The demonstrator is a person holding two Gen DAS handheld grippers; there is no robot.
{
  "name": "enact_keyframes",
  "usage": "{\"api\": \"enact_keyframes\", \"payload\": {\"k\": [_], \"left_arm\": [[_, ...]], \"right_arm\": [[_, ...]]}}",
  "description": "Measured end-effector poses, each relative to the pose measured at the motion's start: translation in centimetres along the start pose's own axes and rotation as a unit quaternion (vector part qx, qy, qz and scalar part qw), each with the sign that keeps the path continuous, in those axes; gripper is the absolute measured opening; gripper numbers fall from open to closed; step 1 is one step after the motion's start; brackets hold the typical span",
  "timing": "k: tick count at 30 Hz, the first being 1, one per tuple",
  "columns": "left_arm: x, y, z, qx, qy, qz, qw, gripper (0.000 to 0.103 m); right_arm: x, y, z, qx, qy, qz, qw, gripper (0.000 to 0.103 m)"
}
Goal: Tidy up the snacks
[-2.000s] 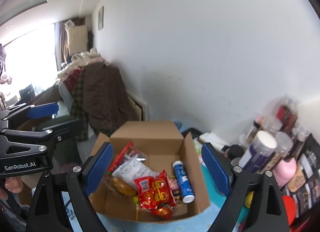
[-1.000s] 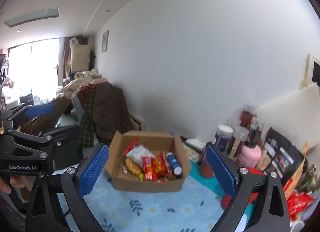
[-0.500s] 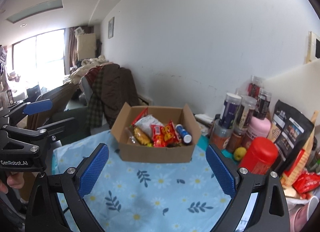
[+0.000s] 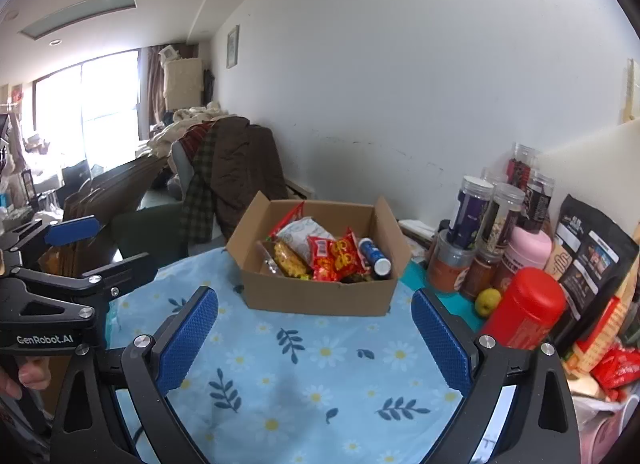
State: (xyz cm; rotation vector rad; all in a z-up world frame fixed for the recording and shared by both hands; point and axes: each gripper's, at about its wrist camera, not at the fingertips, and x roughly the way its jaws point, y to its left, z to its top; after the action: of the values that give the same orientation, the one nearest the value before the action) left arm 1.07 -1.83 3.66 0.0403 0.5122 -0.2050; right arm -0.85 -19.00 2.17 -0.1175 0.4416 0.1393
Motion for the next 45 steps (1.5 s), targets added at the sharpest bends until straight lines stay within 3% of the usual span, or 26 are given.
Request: {"api": "enact_keyframes", "payload": {"k": [15,45], "left_arm": [[0.5,-0.5,-0.4,-0.001,0.013,-0.014,0.9998,0.101],[1.0,-0.2,-0.3,-0.005,0.028,0.009,0.9996,0.101]], "right_arm": [[-0.3,-0.6,0.0,0.010,0.003,-0.001,1.000,0.099],[0.2,-1.2,-0.3,0.016,0.021,-0.004,1.000,0.099]]}}
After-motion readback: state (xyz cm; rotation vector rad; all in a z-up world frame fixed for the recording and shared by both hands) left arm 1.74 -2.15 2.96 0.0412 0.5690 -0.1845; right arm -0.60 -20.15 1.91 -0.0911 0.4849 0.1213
